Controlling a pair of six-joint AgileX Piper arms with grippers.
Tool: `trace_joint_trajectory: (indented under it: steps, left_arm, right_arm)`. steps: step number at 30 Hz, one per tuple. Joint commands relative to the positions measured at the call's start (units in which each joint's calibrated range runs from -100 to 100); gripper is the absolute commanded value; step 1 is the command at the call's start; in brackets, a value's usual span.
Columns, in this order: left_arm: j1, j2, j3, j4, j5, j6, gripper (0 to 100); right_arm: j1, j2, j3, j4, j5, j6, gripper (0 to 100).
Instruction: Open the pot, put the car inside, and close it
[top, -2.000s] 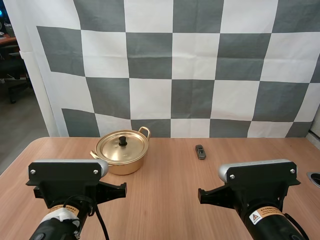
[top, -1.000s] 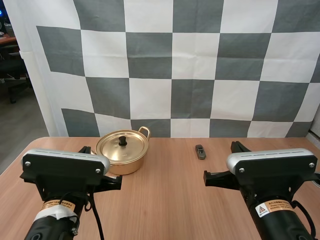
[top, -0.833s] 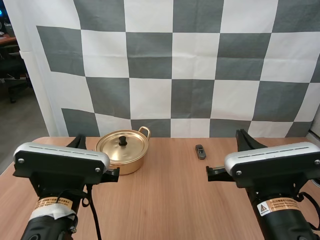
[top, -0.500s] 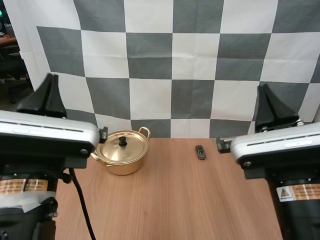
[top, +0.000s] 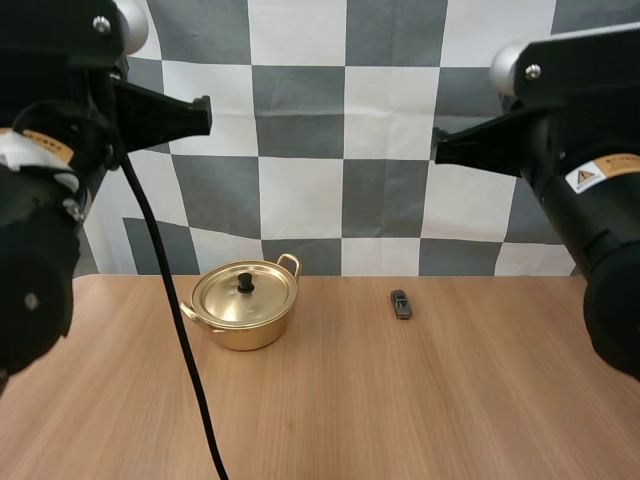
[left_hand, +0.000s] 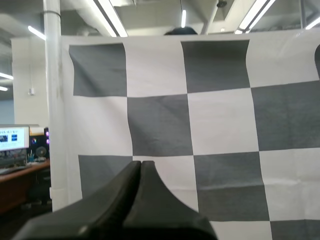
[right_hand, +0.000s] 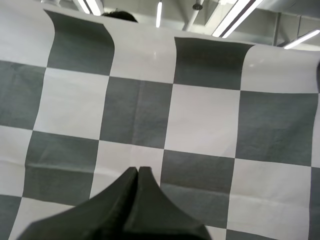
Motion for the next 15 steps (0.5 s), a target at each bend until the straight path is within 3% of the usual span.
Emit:
trace_joint_trajectory:
  steps: [1,5,10,15]
  left_arm:
    - [-0.01,26.58,-54.70,-0.94,87.16,0.98,0]
    - [-0.01,32.99,-54.41,-2.42,91.53,4.52,0]
    - [-0.01,39.17,-51.52,-3.88,93.74,5.00,0]
    - [-0.01,40.36,-47.72,-0.21,91.33,5.00,0]
  right_arm:
    - [-0.05,23.65,-48.61,-1.84,87.53,0.03,0]
    - [-0.05,28.78,-45.91,-6.14,93.11,0.03,0]
    - [-0.05,30.04,-42.61,-6.32,93.83,0.03,0]
    - [-0.05,30.04,-41.91,-5.92,93.82,0.03,0]
